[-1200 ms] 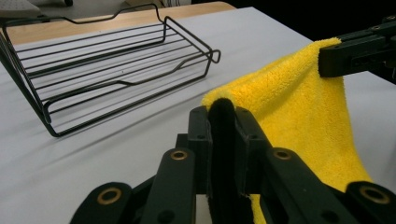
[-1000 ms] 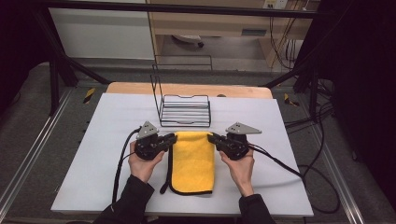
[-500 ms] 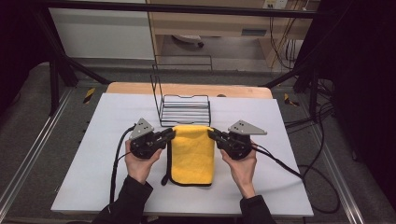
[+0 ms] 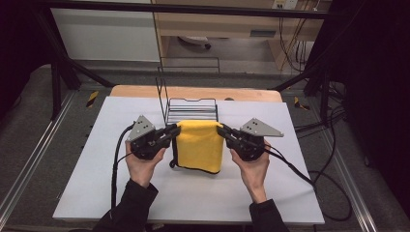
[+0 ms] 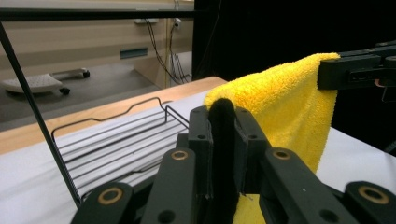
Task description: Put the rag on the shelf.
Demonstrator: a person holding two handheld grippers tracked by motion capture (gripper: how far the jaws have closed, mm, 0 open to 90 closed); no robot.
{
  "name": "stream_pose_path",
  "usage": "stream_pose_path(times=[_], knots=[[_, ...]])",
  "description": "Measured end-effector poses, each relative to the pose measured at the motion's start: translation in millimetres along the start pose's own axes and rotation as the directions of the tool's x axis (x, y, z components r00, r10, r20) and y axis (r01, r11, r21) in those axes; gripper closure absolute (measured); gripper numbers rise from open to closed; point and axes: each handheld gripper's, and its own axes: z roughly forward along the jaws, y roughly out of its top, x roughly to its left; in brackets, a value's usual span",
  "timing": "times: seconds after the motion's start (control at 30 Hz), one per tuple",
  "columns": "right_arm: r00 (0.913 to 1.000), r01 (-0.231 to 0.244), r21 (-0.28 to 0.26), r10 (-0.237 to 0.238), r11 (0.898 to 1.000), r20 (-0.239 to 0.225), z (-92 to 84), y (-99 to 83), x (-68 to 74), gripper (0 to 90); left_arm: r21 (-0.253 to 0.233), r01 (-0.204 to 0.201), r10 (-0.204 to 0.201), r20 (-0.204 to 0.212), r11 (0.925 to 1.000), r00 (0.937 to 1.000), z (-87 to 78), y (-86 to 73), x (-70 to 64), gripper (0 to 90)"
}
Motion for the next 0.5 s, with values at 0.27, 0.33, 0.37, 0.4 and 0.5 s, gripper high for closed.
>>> stream_pose_path(times=[0.27, 0.33, 0.37, 0.4, 0.5], knots=[[0.9994, 0.033, -0.034, -0.032, 0.999, 0.013, -4.6, 17.2, 1.5, 83.9, -0.049, -0.015, 0.015, -0.01, 0.9987, 0.9998, -4.4, 15.5, -2.6, 79.5], [0.9993, 0.034, -0.041, -0.033, 0.999, 0.016, -5.5, 21.4, 2.0, 84.0, -0.063, -0.02, 0.019, -0.015, 0.9978, 0.9997, -5.3, 19.8, -3.5, 79.5], [0.9991, 0.038, -0.046, -0.037, 0.998, 0.019, -5.8, 23.4, 2.2, 84.0, -0.068, -0.022, 0.021, -0.016, 0.9974, 0.9996, -5.6, 21.1, -3.7, 79.5], [0.9989, 0.043, -0.051, -0.042, 0.998, 0.022, -5.9, 24.9, 2.4, 84.0, -0.074, -0.024, 0.023, -0.018, 0.997, 0.9996, -5.9, 22.8, -3.9, 79.5], [0.9981, 0.056, -0.07, -0.054, 0.996, 0.028, -7.0, 30.7, 2.9, 84.0, -0.094, -0.019, 0.018, -0.017, 0.9954, 0.9997, -6.9, 26.9, -3.5, 79.5]])
